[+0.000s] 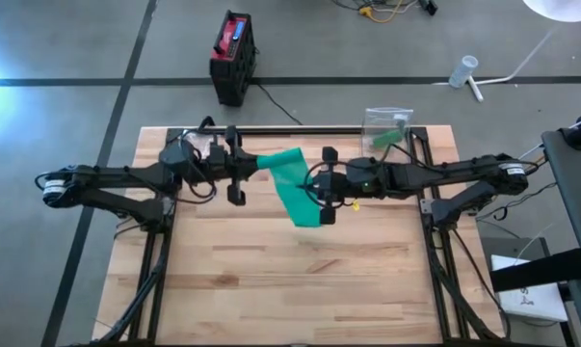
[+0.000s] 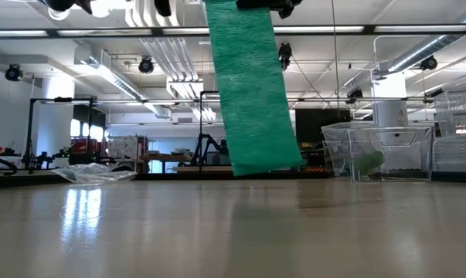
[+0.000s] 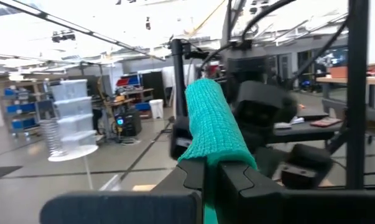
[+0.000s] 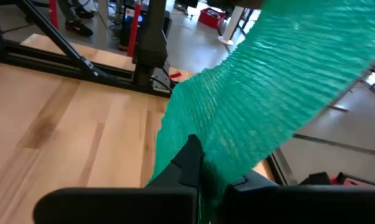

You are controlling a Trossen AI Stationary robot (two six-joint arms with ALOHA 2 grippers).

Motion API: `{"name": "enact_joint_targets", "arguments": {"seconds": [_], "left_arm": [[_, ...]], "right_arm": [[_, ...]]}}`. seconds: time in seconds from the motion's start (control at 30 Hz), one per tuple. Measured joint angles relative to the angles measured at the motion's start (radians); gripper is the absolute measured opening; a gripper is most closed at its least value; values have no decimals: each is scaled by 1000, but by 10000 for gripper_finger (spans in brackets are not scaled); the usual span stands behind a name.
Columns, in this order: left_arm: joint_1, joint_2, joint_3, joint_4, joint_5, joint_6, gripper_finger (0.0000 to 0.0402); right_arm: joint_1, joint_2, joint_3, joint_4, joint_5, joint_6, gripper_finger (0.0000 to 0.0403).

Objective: Roll bandage
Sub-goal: Roll the dark green bandage

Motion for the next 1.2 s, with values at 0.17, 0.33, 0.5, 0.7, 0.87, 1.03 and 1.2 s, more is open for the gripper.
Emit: {"name": "enact_joint_targets", "arguments": {"seconds": [0.17,0.33,0.5,0.7,0.87,1.03,1.2], "left_arm": [[30,10,0,-21,0,0,0],[39,14,0,-55,-2,25,0],[39,15,0,-73,-53,50,0],[39,28,0,-50,-78,77,0],[39,59,0,-41,-79,78,0],[39,98,0,-32,-117,95,0],[39,131,0,-34,-126,125,0]], "right_arm": [[19,0,17,0,-3,-5,2],[28,0,45,1,-38,-5,2],[28,0,73,3,-120,8,2],[28,0,93,7,-131,21,2],[28,0,112,17,-131,21,2],[27,0,128,37,-131,26,2],[25,0,129,58,-126,29,2]]}}
